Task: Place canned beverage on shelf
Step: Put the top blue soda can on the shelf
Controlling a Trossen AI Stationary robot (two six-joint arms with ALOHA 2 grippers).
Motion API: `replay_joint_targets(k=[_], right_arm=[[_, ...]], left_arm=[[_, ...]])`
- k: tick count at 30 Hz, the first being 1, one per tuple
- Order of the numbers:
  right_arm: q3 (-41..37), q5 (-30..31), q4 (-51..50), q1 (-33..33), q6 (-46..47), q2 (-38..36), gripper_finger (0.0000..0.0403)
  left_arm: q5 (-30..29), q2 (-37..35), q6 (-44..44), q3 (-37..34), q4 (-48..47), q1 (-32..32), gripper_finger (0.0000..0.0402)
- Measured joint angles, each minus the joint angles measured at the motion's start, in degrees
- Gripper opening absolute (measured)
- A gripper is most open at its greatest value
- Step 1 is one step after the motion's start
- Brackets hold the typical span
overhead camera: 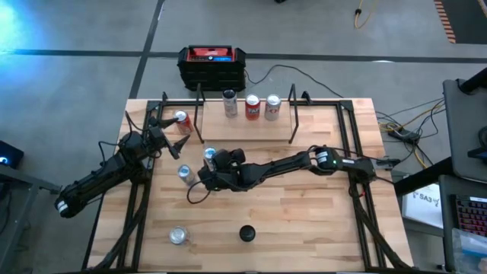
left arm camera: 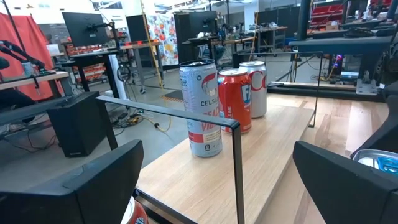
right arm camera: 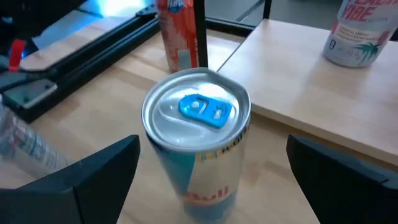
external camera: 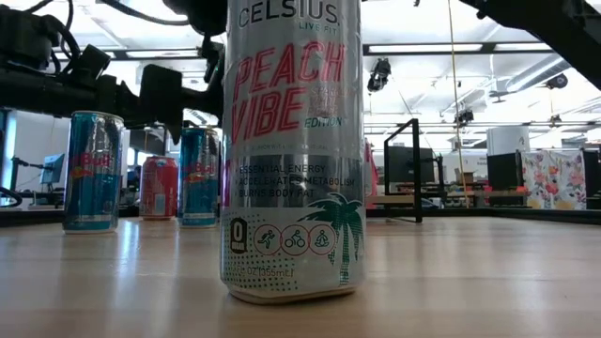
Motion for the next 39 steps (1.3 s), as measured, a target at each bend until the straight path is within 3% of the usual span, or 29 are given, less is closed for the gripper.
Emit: replay_joint_targets(k=[39], right_arm=[[0.65, 4.45, 5.95, -3.13, -2.60, 3.21, 0.0388]], left_arm=[[0.02, 0.00, -0.02, -0.01, 0.00, -0.01, 0.0398]])
